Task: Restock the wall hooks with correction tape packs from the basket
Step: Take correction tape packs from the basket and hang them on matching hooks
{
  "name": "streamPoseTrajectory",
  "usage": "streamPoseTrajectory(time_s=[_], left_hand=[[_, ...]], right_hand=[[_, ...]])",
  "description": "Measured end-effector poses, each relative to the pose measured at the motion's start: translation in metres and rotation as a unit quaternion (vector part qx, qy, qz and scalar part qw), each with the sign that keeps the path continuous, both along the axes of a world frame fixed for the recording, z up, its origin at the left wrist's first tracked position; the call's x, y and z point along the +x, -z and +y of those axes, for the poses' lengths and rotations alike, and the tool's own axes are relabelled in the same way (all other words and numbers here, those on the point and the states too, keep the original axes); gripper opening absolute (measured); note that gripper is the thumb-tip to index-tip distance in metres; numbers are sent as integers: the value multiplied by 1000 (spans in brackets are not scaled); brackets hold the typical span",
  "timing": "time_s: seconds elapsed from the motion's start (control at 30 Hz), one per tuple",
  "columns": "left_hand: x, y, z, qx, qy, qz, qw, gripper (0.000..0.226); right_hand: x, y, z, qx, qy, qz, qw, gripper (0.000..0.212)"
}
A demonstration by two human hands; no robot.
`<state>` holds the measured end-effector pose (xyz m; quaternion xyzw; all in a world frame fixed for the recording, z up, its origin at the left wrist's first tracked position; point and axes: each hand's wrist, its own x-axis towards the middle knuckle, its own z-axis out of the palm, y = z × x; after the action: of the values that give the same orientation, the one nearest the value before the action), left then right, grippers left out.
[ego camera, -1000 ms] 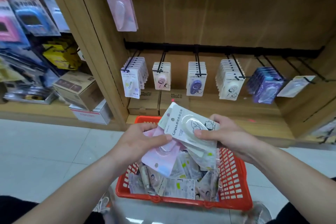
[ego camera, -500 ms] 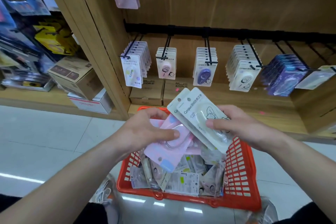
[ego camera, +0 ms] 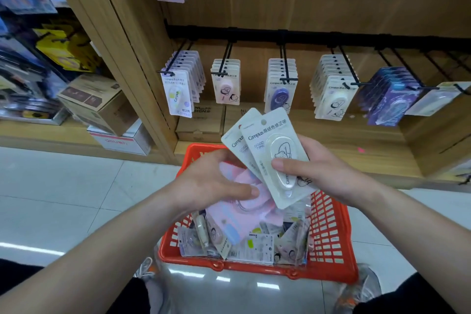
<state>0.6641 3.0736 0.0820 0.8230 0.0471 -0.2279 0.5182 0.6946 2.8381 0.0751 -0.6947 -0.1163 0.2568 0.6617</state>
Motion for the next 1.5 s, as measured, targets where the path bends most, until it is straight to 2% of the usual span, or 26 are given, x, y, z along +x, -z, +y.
streamPoseTrajectory(time_s=[0.17, 0.27, 0.4, 0.53, 0.63, 0.77, 0.87, 0.93, 1.0, 1.07, 1.17, 1.2, 1.33, 1.5], left_hand=[[3, 0, 3, -11, -139, -32, 990, 60], [3, 2, 2, -18, -138, -33, 990, 64], [4, 2, 3, -22, -112, -13, 993, 74], [3, 1, 0, -35, -92, -16, 995, 78], [4, -1, 1, -34, -156, -65, 985, 72], [4, -5, -2, -20, -238, -147, 960, 76], [4, -5, -6, -100, -281, -128, 946, 68], [5, -4, -9, -169, -264, -113, 943, 47], [8, -7, -12, -194, -241, -116, 944, 34], [12, -7, -12, -212, -223, -112, 945, 36], [17, -6, -8, -235, -225, -83, 942, 64], [19, -6, -6, -234, -219, -81, 944, 63], [18, -4, 0, -175, -217, -113, 954, 37], [12, -1, -1, -180, -223, -98, 953, 46]], right_hand=[[-3, 3, 0, -32, 48, -18, 998, 34], [-7, 5, 1, -47, 45, -14, 998, 27], [-5, 2, -3, -43, 34, -32, 998, 36], [-6, 3, -2, -6, -4, 5, 1000, 41], [-9, 8, 4, -7, 17, 5, 1000, 40], [-16, 19, 16, 6, 45, 27, 999, 40], [-23, 29, 28, 36, 62, 55, 996, 49], [-26, 30, 36, 59, 83, 70, 992, 47], [-26, 29, 41, 70, 105, 76, 989, 47], [-24, 26, 43, 77, 116, 78, 987, 46], [-21, 22, 42, 100, 125, 87, 983, 39], [-20, 21, 41, 104, 127, 91, 982, 40], [-16, 22, 34, 100, 146, 85, 981, 45], [-13, 17, 22, 123, 159, 77, 977, 51]])
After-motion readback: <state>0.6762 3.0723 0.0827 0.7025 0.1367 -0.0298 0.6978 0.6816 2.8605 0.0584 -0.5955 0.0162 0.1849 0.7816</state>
